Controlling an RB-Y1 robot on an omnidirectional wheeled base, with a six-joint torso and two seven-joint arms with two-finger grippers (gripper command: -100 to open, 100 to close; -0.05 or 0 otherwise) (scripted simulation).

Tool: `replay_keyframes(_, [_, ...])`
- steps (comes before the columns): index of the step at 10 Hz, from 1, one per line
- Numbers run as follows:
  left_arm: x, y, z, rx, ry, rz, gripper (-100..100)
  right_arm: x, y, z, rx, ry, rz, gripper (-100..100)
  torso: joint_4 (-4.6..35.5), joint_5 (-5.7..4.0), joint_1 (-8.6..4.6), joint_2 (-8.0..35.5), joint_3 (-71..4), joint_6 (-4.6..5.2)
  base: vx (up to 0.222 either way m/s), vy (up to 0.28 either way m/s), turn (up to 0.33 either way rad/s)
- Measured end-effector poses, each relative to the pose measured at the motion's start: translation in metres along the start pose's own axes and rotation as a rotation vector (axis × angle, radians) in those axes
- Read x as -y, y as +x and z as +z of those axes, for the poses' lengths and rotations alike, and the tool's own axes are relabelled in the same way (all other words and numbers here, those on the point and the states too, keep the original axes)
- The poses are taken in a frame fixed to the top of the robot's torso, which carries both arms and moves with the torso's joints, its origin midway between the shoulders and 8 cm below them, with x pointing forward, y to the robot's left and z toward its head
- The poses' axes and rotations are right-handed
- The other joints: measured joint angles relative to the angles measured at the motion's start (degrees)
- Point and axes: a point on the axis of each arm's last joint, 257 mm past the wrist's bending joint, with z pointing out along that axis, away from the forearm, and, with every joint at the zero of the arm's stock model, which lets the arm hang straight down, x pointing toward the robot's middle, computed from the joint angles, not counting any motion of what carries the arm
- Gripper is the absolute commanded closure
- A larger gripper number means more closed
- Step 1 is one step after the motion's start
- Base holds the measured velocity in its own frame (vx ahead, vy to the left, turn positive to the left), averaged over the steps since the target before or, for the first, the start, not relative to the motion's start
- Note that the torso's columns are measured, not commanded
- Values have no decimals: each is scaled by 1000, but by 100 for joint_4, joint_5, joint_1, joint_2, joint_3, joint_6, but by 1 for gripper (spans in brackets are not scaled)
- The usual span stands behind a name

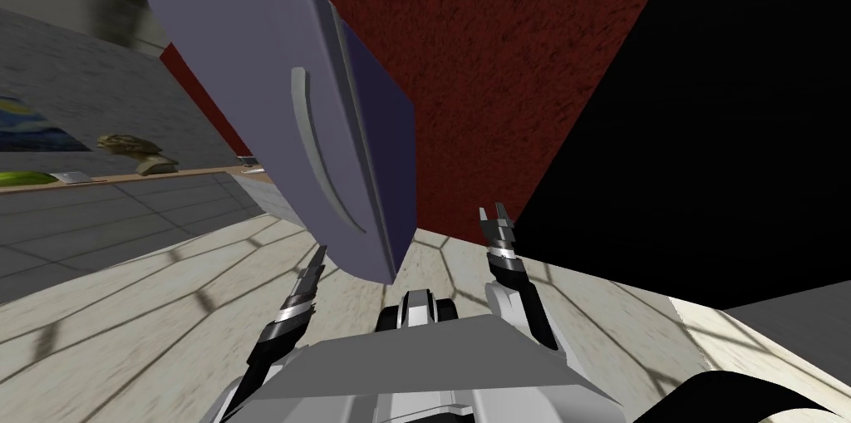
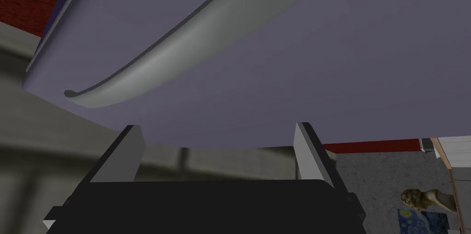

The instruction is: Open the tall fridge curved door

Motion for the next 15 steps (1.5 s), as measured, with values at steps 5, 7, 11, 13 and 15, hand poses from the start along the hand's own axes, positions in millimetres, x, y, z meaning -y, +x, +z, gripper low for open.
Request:
replay_keyframes(5, [-41,-5,-29,21,-86,55,-100,0,0,0,0,0,0,0,-8,-2,-8,-23,-16,1,165,-61,-9])
replay_keyframes(7, [-56,-5,-47,35,-130,73,-100,0,0,0,0,0,0,0,2,2,10,12,6,-1,122,-36,-3])
replay_keyframes(11, [-78,5,-72,67,-206,71,-100,0,0,0,0,0,0,0,-6,-1,-3,-16,-11,0,111,-40,-6])
replay_keyframes(13, [-83,20,-86,99,-250,47,-100,0,0,0,0,0,0,0,0,0,1,5,0,0,70,-28,-4])
replay_keyframes(15, [-84,36,-98,131,-287,13,-100,0,0,0,0,0,0,0,3,1,8,13,7,0,28,-9,-1])
